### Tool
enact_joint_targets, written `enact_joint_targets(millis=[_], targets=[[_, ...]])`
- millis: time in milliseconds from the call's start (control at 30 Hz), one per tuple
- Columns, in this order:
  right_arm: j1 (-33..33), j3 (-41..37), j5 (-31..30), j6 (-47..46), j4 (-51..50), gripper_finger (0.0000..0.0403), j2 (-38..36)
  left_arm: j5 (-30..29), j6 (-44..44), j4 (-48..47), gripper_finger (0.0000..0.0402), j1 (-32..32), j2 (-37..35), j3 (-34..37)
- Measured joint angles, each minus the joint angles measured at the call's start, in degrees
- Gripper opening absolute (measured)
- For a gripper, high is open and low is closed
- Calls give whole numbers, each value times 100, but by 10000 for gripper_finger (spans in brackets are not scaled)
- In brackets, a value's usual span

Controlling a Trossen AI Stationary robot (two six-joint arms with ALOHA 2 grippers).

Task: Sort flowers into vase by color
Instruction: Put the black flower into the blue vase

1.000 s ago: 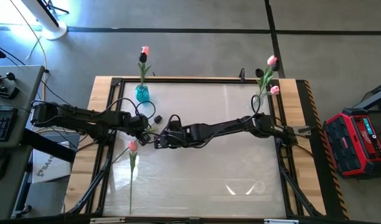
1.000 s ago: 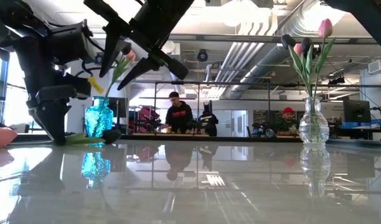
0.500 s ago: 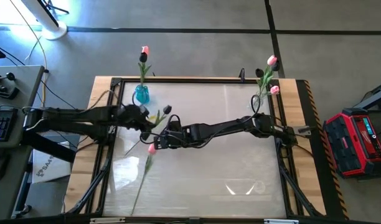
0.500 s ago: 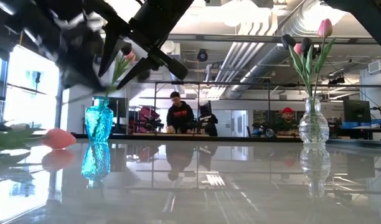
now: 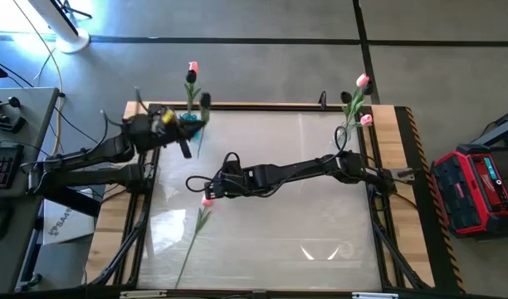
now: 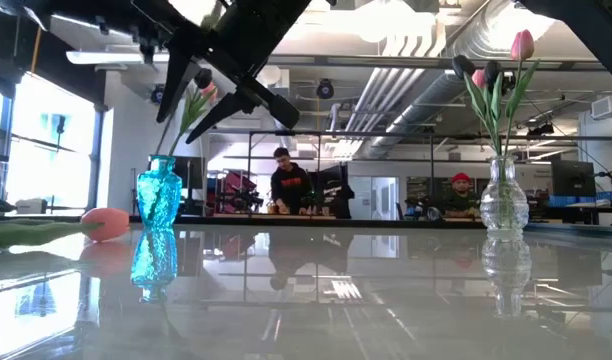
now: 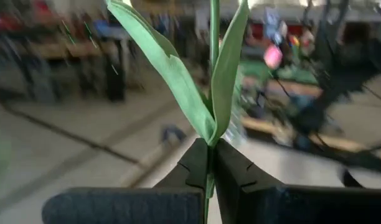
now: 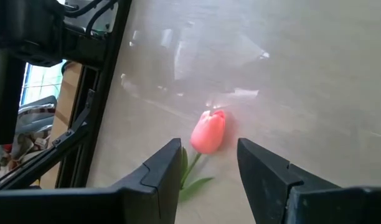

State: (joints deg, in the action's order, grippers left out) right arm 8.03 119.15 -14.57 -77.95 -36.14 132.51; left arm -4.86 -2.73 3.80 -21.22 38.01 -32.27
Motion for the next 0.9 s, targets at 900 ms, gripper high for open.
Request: enact_joint_targets(millis=[900], targets=[[-48,0,4,240,-2,145,0,1307,445,1407,0,-3175,538,-2]])
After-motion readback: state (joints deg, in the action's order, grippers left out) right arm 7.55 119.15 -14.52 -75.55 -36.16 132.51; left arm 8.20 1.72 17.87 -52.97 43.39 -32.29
